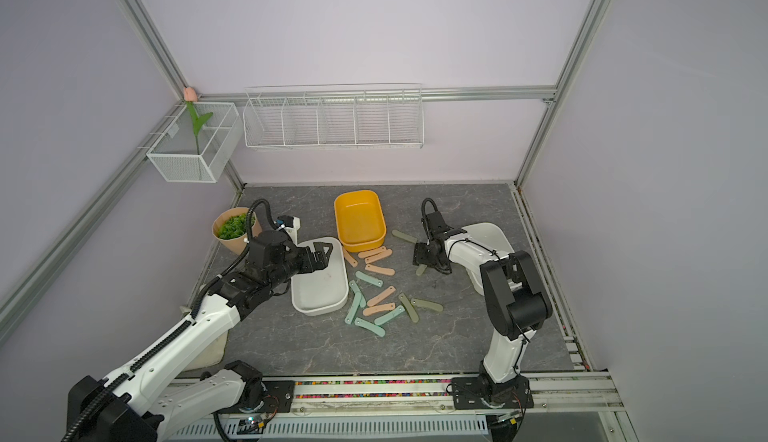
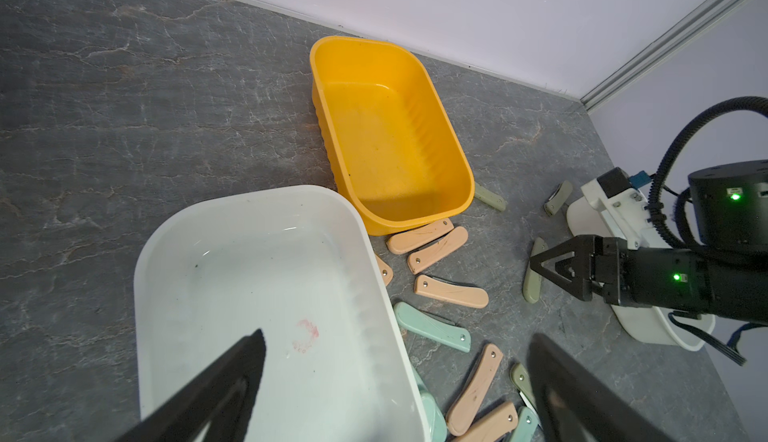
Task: Place the fruit knives into the storage box by color
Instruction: Pick up the fruit knife from the center of the board.
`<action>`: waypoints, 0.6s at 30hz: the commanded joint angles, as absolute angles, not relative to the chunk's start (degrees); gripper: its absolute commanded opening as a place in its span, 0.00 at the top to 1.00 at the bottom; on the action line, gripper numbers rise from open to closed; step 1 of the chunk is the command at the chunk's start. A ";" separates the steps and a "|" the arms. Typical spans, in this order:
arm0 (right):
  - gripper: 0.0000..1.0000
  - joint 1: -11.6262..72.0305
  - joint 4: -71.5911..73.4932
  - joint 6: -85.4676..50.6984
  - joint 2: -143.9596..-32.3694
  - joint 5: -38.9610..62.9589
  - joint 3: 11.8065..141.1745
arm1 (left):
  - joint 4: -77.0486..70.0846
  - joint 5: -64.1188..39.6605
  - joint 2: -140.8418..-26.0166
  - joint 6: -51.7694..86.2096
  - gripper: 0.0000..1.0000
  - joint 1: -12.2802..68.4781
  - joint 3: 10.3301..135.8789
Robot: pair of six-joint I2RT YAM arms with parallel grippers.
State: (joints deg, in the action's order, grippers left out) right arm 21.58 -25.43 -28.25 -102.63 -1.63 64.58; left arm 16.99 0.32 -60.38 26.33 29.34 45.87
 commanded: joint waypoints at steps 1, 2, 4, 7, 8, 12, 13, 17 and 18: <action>0.26 21.71 -25.14 -27.95 -104.88 -0.64 65.91 | 16.60 0.32 -60.26 26.72 0.01 29.79 47.12; 0.27 21.66 -25.07 -27.95 -105.32 -0.37 66.15 | 16.58 0.29 -60.21 26.73 0.01 29.79 47.13; 0.27 21.71 -24.96 -27.88 -106.02 0.14 66.65 | 16.65 0.26 -60.21 26.85 0.01 29.84 47.12; 0.29 21.92 -24.88 -27.61 -107.07 0.86 67.73 | 16.62 0.28 -60.20 26.81 0.01 29.80 47.09; 0.30 22.05 -24.96 -27.51 -107.43 0.95 68.21 | 16.56 0.40 -60.25 26.81 0.01 29.80 47.03; 0.31 23.04 -25.35 -26.52 -108.51 1.32 70.20 | 16.41 0.34 -60.47 26.90 0.01 29.79 47.07; 0.32 23.36 -25.69 -26.27 -108.83 1.13 70.81 | 16.41 0.27 -60.53 26.89 0.01 29.87 47.08; 0.33 24.61 -27.61 -25.00 -109.73 -0.17 72.98 | 16.35 0.29 -60.78 26.98 0.01 29.93 47.18; 0.33 24.93 -28.02 -24.57 -109.46 -0.91 73.04 | 16.29 0.15 -60.80 27.06 0.01 29.88 47.23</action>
State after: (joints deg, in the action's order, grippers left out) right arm 24.03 -25.65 -26.50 -109.25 0.05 71.83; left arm 16.95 0.30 -60.38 26.35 29.65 45.87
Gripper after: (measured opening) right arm 0.667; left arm 0.994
